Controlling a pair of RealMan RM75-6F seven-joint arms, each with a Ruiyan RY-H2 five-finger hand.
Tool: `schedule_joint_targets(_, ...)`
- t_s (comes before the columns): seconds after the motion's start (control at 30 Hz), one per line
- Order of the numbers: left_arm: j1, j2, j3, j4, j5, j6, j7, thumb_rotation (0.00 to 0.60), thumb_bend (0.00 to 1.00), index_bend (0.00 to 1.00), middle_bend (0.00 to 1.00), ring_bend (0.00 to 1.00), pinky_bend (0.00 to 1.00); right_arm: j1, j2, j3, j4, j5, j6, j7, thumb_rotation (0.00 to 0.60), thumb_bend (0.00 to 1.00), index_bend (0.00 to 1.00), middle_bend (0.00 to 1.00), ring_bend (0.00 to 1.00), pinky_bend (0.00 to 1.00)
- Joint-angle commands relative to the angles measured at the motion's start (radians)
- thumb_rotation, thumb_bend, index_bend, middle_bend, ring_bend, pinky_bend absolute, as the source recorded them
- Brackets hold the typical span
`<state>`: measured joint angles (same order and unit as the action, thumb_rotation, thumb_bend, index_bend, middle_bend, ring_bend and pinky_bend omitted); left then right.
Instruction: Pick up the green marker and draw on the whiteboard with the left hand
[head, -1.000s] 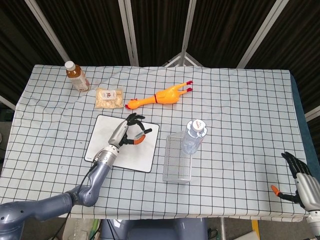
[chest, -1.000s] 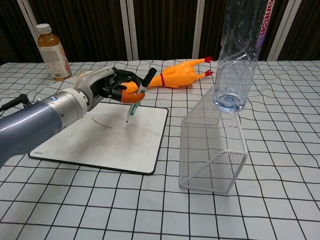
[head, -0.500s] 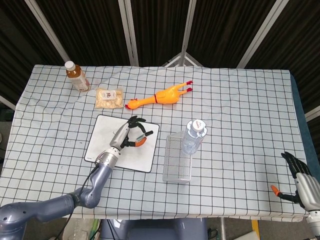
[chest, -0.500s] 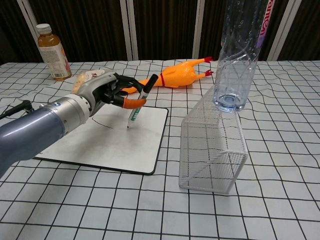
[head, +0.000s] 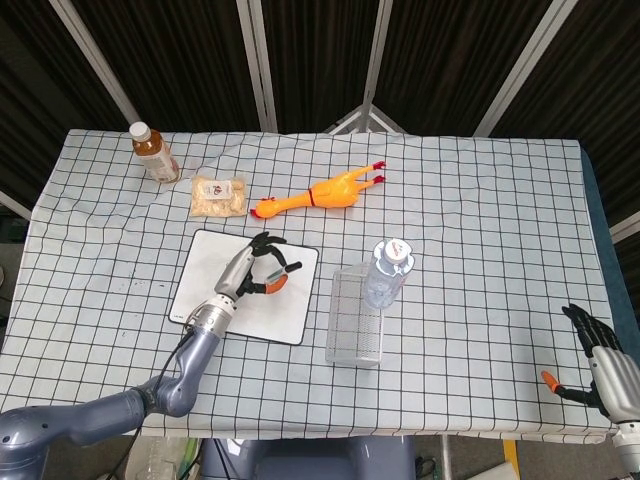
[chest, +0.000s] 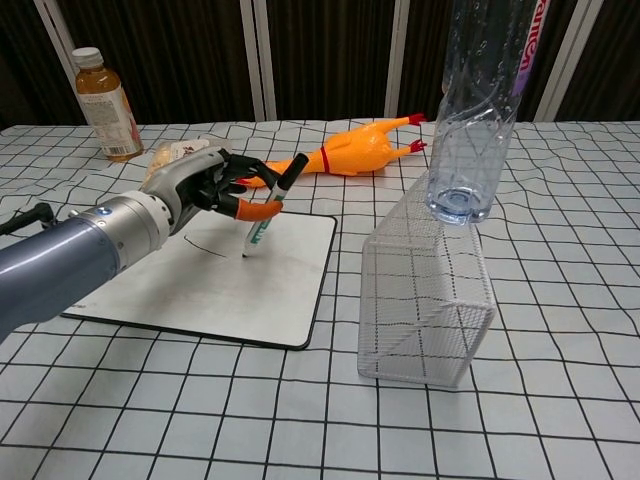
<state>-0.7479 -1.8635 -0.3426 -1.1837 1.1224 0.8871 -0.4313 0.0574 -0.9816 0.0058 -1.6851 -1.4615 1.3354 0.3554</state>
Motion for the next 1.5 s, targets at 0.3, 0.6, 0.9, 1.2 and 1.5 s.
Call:
schedule_joint_targets(0.3, 0.036, 0.029, 0.019, -0.031, -0.012, 0.012, 0.02, 0.6, 0.54, 0.74, 0.19, 0.0, 0.0, -0.003, 0.0, -0.001, -0.002, -0.004, 0.007, -0.005, 0.6, 0.27, 0.0, 0.0, 0.0, 0.0)
schedule_joint_targets(0.6, 0.085, 0.076, 0.045, -0.075, -0.023, 0.03, 0.036, 0.6, 0.54, 0.74, 0.19, 0.0, 0.0, -0.004, -0.002, -0.001, -0.004, -0.003, 0.008, -0.015, 0.6, 0.27, 0.0, 0.0, 0.0, 0.0)
schedule_joint_targets(0.9, 0.134, 0.116, 0.073, -0.115, -0.038, 0.042, 0.047, 0.6, 0.54, 0.74, 0.19, 0.0, 0.0, -0.005, -0.004, 0.001, -0.007, 0.0, 0.013, -0.026, 0.6, 0.27, 0.0, 0.0, 0.0, 0.0)
schedule_joint_targets(1.2, 0.181, 0.193, 0.023, -0.259, 0.002, 0.124, -0.027, 0.6, 0.54, 0.74, 0.19, 0.0, 0.0, -0.008, -0.006, 0.004, -0.005, 0.003, 0.018, -0.026, 0.6, 0.27, 0.0, 0.0, 0.0, 0.0)
schedule_joint_targets(1.5, 0.202, 0.333, -0.08, -0.43, 0.063, 0.209, -0.062, 0.6, 0.54, 0.74, 0.19, 0.0, 0.0, -0.008, -0.006, 0.002, -0.005, -0.001, 0.018, -0.029, 0.6, 0.27, 0.0, 0.0, 0.0, 0.0)
